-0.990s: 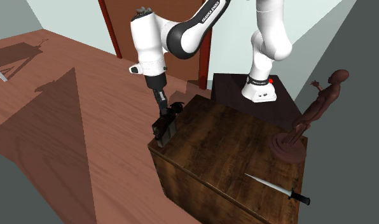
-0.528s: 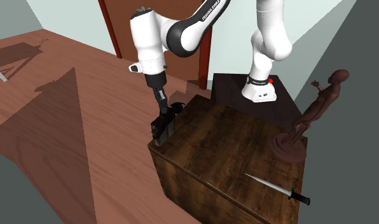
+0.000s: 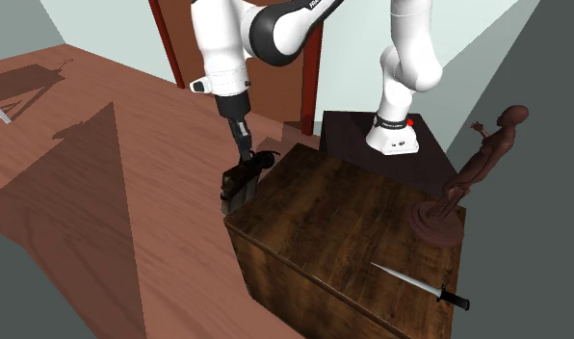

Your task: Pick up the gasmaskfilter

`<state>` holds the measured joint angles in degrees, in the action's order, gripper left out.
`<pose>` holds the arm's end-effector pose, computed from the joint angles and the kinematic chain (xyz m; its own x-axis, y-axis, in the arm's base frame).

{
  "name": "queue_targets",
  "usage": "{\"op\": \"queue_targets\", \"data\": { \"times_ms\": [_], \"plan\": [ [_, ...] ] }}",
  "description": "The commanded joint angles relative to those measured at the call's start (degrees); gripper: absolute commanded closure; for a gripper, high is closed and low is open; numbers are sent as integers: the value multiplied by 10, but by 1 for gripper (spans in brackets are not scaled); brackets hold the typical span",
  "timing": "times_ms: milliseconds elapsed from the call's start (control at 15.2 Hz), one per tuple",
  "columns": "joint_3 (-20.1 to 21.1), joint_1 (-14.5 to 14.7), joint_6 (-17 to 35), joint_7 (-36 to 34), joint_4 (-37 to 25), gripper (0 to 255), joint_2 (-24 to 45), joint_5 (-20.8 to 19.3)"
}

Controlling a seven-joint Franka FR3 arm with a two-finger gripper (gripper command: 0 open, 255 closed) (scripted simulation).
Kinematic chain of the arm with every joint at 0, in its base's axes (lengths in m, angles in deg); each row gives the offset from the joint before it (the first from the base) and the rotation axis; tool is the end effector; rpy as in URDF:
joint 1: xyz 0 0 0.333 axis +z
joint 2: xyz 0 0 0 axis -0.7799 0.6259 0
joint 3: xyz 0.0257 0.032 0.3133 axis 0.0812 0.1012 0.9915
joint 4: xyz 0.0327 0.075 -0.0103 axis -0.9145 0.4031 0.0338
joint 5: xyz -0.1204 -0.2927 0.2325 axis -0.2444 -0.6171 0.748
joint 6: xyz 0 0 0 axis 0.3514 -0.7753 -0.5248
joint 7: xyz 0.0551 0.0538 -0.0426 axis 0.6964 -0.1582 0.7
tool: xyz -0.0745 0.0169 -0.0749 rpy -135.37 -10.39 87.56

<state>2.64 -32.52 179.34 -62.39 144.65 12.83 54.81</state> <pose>0.5352 0.3773 0.4090 0.8831 0.4692 -0.0084 0.4591 -0.8676 -0.1909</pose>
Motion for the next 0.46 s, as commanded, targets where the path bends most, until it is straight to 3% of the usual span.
{"op": "queue_targets", "data": {
  "times_ms": [0, 396],
  "plan": [
    [1, 0, -12, -2, -8, 255, -5, 1],
    [2, -1, -41, -5, -30, 255, -13, 2]
  ]
}}
